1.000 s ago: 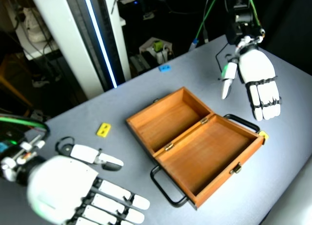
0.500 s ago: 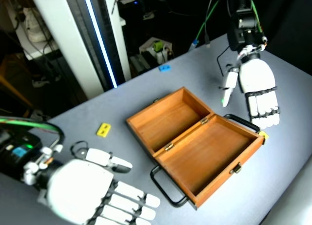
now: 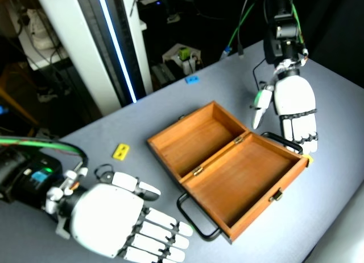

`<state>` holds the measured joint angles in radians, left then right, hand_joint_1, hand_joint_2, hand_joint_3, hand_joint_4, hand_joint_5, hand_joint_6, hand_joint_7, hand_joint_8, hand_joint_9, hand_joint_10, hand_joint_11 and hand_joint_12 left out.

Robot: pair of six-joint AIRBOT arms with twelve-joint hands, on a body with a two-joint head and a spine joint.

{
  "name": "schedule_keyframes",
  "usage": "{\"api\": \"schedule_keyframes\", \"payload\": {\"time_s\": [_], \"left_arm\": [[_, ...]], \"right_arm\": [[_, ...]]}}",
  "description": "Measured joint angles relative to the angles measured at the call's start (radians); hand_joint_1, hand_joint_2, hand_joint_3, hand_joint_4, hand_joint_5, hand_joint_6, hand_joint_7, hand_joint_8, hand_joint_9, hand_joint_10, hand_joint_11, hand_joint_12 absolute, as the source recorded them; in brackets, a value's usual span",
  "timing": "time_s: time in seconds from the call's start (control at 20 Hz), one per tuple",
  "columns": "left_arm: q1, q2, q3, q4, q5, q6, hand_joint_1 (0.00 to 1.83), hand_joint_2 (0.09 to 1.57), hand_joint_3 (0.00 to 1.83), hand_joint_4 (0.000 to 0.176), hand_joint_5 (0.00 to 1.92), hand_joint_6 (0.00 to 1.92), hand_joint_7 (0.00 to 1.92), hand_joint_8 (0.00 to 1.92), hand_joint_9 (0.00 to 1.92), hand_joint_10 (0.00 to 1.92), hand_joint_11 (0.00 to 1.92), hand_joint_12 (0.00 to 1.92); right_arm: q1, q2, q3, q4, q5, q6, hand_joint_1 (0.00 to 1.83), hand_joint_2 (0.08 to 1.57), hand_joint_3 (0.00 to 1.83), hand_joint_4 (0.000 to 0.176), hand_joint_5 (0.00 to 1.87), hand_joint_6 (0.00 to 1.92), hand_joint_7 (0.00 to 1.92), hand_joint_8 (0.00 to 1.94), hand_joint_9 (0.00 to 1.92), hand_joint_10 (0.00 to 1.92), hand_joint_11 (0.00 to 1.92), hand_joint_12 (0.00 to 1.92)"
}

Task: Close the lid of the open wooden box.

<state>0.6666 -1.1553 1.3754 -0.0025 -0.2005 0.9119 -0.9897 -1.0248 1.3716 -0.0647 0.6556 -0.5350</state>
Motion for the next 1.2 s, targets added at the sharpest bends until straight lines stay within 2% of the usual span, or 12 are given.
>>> {"api": "schedule_keyframes", "payload": {"time_s": [0.1, 0.25, 0.5, 1.0, 1.1, 1.2], "left_arm": [[0.0, 0.0, 0.0, 0.003, 0.001, 0.0, 0.0, 1.3, 0.0, 0.0, 0.02, 0.0, 0.01, 0.0, 0.0, 0.0, 0.0, 0.0], [0.0, 0.0, 0.0, 0.003, 0.008, 0.0, 0.0, 1.26, 0.0, 0.0, 0.02, 0.0, 0.01, 0.0, 0.0, 0.0, 0.02, 0.01], [0.0, 0.0, 0.002, 0.003, 0.008, 0.0, 0.0, 1.25, 0.0, 0.0, 0.01, 0.0, 0.0, 0.0, 0.0, 0.0, 0.03, 0.01], [0.0, -0.013, 0.021, 0.016, 0.015, 0.0, 0.0, 1.32, 0.01, 0.0, 0.01, 0.0, 0.01, 0.0, 0.0, 0.0, 0.0, 0.0], [0.0, -0.014, 0.02, 0.016, 0.026, 0.0, 0.0, 1.27, 0.0, 0.0, 0.01, 0.01, 0.0, 0.0, 0.0, 0.0, 0.0, 0.0], [0.026, 0.031, -0.03, -0.017, -0.021, -0.001, 0.0, 1.2, 0.0, 0.0, 0.02, 0.0, 0.03, 0.01, 0.03, 0.01, 0.02, 0.01]], "right_arm": [[0.006, -0.01, 0.003, -0.014, -0.018, 0.003, 0.21, 1.41, 0.0, 0.0, 0.11, 0.0, 0.11, 0.0, 0.03, 0.0, 0.12, 0.01], [0.015, -0.02, 0.007, -0.03, -0.035, 0.009, 0.27, 1.42, 0.0, 0.0, 0.12, 0.0, 0.11, 0.0, 0.03, 0.0, 0.12, 0.01], [0.016, -0.024, 0.012, -0.034, -0.034, 0.011, 0.24, 1.42, 0.0, 0.0, 0.13, 0.01, 0.12, 0.01, 0.03, 0.0, 0.07, 0.0], [0.046, -0.058, 0.044, -0.072, -0.07, 0.026, 0.21, 1.42, 0.0, 0.0, 0.1, 0.0, 0.09, 0.0, 0.0, 0.0, 0.08, 0.01], [0.052, -0.066, 0.043, -0.078, -0.076, 0.034, 0.23, 1.42, 0.0, 0.0, 0.11, 0.0, 0.11, 0.01, 0.03, 0.01, 0.11, 0.01], [0.051, -0.051, 0.024, -0.091, -0.069, 0.05, 0.21, 1.42, 0.0, 0.0, 0.11, 0.0, 0.11, 0.0, 0.03, 0.0, 0.13, 0.02]]}}
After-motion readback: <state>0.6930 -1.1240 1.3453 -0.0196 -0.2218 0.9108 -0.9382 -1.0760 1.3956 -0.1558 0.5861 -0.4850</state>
